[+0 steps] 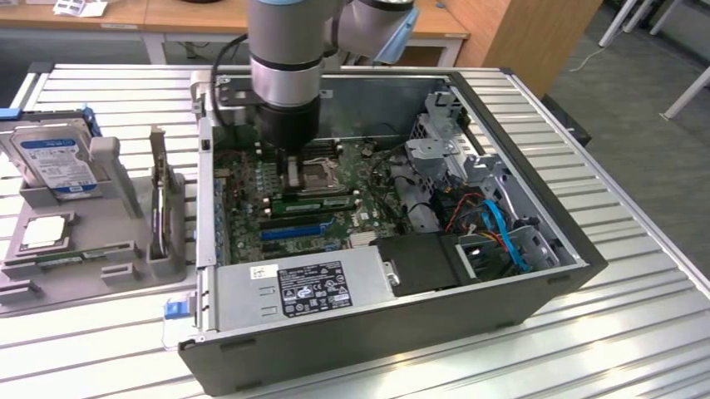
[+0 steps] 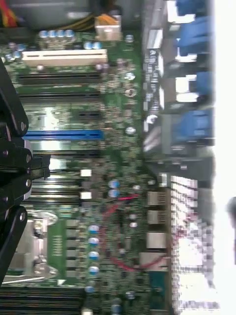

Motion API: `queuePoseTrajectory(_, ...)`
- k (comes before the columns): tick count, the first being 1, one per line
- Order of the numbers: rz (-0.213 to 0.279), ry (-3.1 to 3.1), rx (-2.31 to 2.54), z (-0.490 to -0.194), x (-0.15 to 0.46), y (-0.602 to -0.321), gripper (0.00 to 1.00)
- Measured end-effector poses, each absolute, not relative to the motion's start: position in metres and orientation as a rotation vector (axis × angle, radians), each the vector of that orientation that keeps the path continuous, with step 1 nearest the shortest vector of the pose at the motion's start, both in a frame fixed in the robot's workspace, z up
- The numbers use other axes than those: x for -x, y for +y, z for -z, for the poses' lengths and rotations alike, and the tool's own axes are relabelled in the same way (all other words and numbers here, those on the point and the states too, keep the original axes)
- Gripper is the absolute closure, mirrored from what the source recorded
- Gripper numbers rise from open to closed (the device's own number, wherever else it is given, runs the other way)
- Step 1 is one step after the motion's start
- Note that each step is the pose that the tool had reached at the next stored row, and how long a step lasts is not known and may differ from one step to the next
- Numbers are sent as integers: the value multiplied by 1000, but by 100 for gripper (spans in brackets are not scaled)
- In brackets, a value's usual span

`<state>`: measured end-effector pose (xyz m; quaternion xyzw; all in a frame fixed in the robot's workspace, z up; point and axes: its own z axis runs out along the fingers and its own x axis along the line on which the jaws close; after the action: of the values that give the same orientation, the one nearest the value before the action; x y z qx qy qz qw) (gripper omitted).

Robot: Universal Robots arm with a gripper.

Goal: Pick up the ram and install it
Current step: 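Press down the ram until it locks into place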

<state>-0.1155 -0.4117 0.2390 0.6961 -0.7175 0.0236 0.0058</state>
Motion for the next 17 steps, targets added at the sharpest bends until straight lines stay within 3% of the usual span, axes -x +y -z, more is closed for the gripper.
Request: queuePoseTrajectory(17, -82, -2243, -2176, -219, 121, -412, 89)
